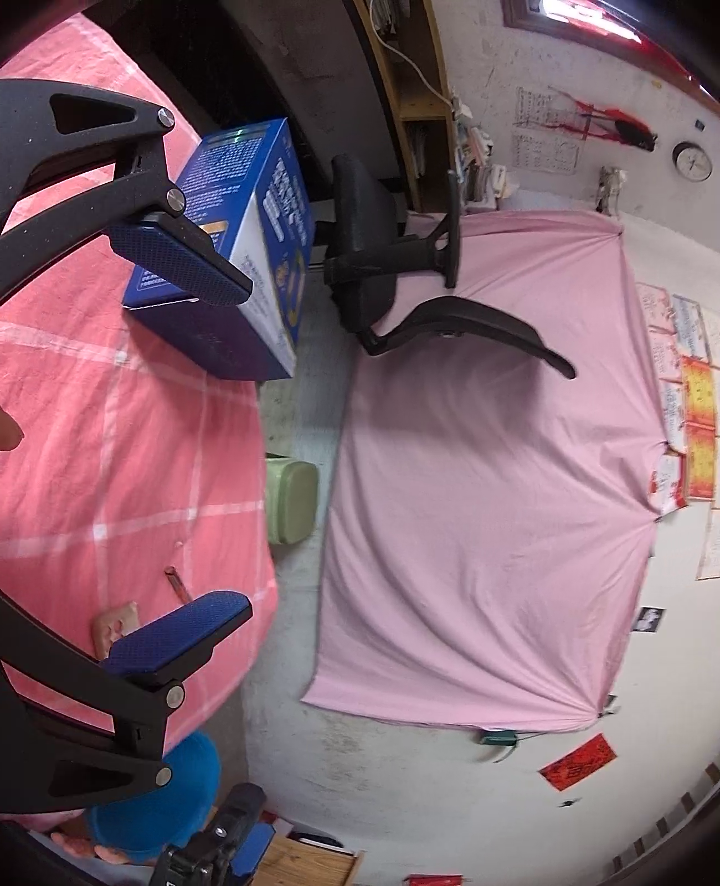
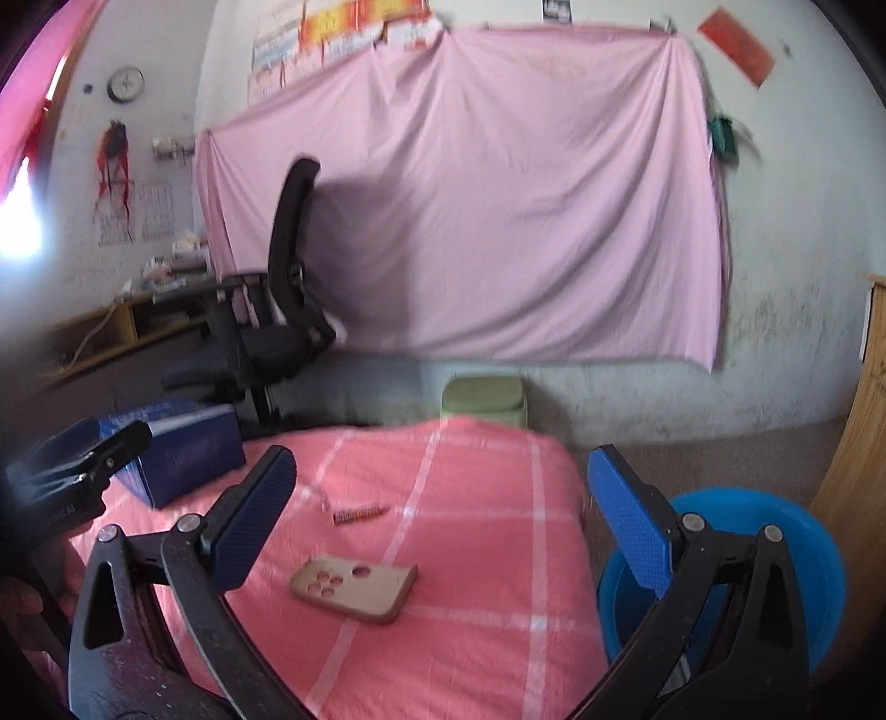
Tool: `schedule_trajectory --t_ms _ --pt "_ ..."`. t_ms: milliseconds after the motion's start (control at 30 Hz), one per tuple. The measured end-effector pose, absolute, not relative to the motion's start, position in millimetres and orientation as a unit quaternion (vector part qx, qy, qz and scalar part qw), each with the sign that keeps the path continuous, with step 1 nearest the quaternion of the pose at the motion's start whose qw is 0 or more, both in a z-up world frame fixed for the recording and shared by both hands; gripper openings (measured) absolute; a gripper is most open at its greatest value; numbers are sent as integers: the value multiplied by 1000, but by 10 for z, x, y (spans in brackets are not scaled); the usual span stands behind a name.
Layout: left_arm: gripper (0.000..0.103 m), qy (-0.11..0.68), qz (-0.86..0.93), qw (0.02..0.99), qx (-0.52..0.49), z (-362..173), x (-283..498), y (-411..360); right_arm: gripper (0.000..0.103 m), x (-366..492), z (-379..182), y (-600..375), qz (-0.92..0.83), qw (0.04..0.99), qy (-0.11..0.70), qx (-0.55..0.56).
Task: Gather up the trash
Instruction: 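Move both tools back over the bed toward the battery and holed plate, then grasp the orange battery with the left tool while the right tool grasps the beige holed plate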
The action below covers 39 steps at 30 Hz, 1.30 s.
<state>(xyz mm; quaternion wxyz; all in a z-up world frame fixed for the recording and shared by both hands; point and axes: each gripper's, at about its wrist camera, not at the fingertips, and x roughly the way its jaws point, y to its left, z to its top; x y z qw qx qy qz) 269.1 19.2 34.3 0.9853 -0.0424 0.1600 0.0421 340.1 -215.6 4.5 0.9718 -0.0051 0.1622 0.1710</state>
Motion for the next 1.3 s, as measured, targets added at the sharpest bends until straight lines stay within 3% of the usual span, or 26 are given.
schedule_trajectory --t_ms 267,433,500,567,767,833,900,933,1067,1233,1300 --pt "101 266 40 963 -36 -20 3083 176 103 3779 -384 -1943 153 936 314 -52" --pt "101 296 33 954 -47 -109 3188 196 88 3880 -527 -1872 162 920 350 -64" --pt "101 320 34 945 -51 -144 3277 198 72 3914 -568 -1865 172 913 366 -63" --pt "100 336 23 940 -60 -169 3344 198 62 3934 -588 -1860 180 906 377 -63" --pt "99 376 -24 925 -56 -228 3606 112 59 3969 -637 -1818 194 894 398 -74" --pt "99 384 -33 921 -53 -248 3649 77 50 3970 -645 -1822 203 890 402 -74" --pt "97 389 -45 919 -48 -258 3714 46 31 3976 -651 -1808 216 885 406 -74" --pt "94 391 -50 918 -48 -265 3740 35 28 3982 -651 -1804 220 883 407 -74" --pt "92 399 -66 913 -47 -296 3849 -6 19 3987 -627 -1776 206 889 396 -100" --pt "91 415 -98 904 -39 -353 4018 -161 19 4085 -568 -1883 172 901 380 -116" --pt "87 421 -109 900 -34 -373 4068 -218 19 4170 -548 -1972 161 905 380 -108"
